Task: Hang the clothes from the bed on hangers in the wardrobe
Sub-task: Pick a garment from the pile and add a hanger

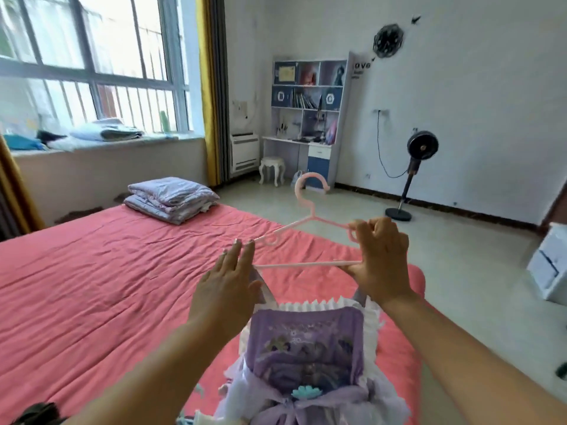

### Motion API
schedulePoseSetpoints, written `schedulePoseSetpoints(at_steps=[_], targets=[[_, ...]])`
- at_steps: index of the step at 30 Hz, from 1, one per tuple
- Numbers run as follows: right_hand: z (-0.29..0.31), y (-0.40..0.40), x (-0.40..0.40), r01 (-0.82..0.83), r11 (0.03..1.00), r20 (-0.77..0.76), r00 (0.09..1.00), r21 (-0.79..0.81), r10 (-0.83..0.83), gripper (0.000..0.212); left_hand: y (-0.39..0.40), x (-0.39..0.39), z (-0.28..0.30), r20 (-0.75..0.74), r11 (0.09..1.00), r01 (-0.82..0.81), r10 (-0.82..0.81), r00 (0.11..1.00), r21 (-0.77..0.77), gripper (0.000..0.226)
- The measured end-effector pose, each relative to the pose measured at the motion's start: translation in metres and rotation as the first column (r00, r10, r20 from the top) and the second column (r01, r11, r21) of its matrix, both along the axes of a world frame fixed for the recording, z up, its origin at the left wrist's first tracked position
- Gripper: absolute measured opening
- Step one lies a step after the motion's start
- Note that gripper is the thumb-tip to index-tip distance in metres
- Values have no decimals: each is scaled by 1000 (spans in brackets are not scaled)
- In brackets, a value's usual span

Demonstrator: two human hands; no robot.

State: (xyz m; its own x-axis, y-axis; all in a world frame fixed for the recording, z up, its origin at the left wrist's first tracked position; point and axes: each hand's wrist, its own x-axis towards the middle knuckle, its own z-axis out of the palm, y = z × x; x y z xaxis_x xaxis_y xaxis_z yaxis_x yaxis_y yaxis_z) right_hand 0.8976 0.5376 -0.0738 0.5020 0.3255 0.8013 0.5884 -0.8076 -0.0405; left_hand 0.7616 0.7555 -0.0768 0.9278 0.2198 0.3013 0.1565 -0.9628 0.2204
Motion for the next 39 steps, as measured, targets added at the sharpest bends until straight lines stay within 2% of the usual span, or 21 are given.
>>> schedulePoseSetpoints(at_steps=[3, 7, 10, 15, 18, 21, 25, 28, 30, 32, 35, 37, 39], targets=[[74, -16, -38, 27, 999, 105, 994, 32, -31, 79, -7, -29, 60, 89, 999, 50, -49, 995, -8, 67], [173, -34, -89, 114, 992, 203, 972, 51, -122, 81, -16, -71, 138, 230, 992, 127, -128, 965, 20, 71], [241, -46, -132, 158, 984, 266, 948, 86, -176, 77, -19, -104, 190, 338, 990, 142, -133, 932, -2, 77], [303, -60, -211, 168, 977, 319, 926, 129, -201, 80, -28, -163, 256, 578, 985, 164, -110, 809, -43, 80], [307, -69, -261, 198, 970, 246, 942, 138, -227, 85, -37, -200, 279, 660, 988, 156, -114, 742, -6, 76], [301, -79, -303, 217, 964, 178, 953, 153, -243, 83, -50, -233, 292, 649, 989, 137, -140, 747, 56, 66], [287, -90, -358, 223, 959, 101, 965, 175, -243, 78, -68, -275, 301, 628, 972, 220, -219, 747, 77, 51], [269, -102, -397, 210, 958, -3, 977, 196, -213, 77, -76, -300, 302, 618, 958, 272, -269, 739, 92, 50], [254, -107, -420, 199, 958, -41, 980, 205, -195, 78, -82, -315, 300, 565, 929, 363, -337, 753, 71, 50], [232, -114, -443, 206, 957, -32, 978, 206, -204, 84, -93, -336, 291, 429, 876, 481, -439, 790, 10, 49], [195, -131, -481, 205, 944, -32, 978, 259, -204, 92, -112, -357, 266, 216, 817, 575, -554, 804, -43, 35], [173, -148, -509, 222, 938, -61, 975, 264, -214, 89, -127, -371, 247, 167, 763, 629, -608, 776, -149, 18], [155, -168, -539, 239, 947, -101, 970, 217, -222, 88, -145, -389, 228, 187, 727, 668, -642, 744, -160, 18]])
